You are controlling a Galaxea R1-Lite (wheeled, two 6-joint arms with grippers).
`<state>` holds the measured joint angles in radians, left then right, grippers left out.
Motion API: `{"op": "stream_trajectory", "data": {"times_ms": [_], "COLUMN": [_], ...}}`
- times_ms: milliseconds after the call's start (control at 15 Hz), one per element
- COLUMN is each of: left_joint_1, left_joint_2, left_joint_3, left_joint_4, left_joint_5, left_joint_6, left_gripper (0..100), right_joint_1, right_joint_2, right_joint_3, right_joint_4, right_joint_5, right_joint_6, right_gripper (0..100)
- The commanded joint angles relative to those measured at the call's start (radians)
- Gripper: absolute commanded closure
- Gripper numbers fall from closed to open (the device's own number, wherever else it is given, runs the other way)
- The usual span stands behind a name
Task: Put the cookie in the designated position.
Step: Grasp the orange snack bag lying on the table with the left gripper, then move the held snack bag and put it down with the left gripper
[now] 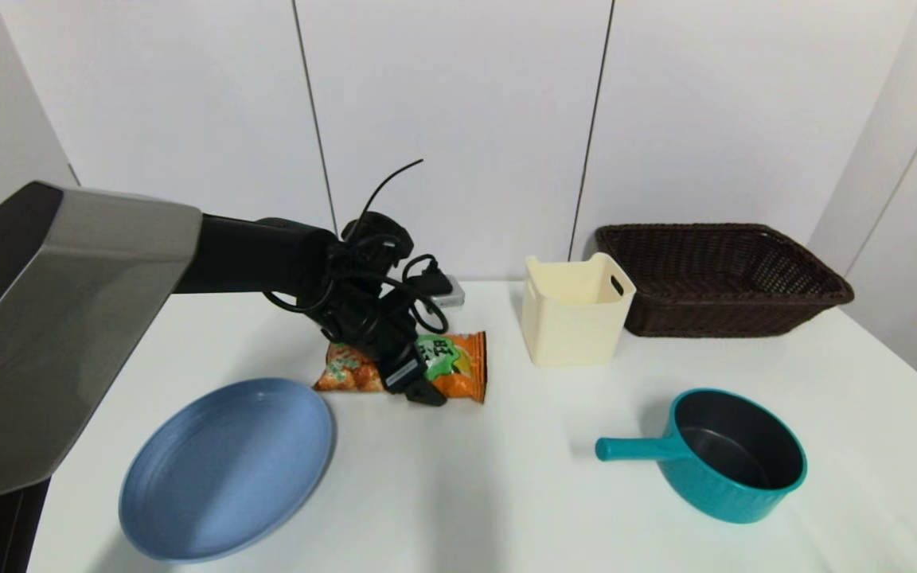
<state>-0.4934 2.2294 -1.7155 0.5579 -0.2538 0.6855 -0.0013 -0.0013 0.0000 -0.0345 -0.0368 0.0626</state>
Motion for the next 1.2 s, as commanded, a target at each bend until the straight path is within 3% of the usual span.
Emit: {"op": "stream_trajectory", "data": {"times_ms": [67, 133, 200, 667, 1067, 1200], "left_joint_1": [0.015, 0.016, 0.019, 0.024, 0.024, 0.027], "left_joint_2": [0.016, 0.016, 0.016, 0.006, 0.003, -0.027], "left_joint_3": [0.002, 0.001, -0.004, -0.015, -0.259, -0.263], "left_joint_4": [0.028, 0.025, 0.022, 0.017, 0.016, -0.076], "left_joint_5": [0.007, 0.007, 0.005, -0.028, -0.097, -0.101], "left_joint_6": [0.005, 0.002, 0.0, -0.004, -0.004, -0.009], "left_gripper": [0, 0, 100, 100, 100, 100], "right_joint_1": [0.001, 0.0, 0.0, 0.0, 0.0, 0.0], "right_joint_2": [0.001, 0.001, 0.001, 0.001, 0.001, 0.001], "right_joint_3": [0.011, 0.011, 0.011, 0.011, 0.011, 0.011], "right_joint_4": [-0.001, -0.001, -0.001, -0.001, -0.001, -0.001], "right_joint_5": [0.0, 0.0, 0.0, 0.0, 0.0, 0.0], "right_joint_6": [0.0, 0.0, 0.0, 0.0, 0.0, 0.0], "right_gripper": [0, 0, 0, 0, 0, 0]}}
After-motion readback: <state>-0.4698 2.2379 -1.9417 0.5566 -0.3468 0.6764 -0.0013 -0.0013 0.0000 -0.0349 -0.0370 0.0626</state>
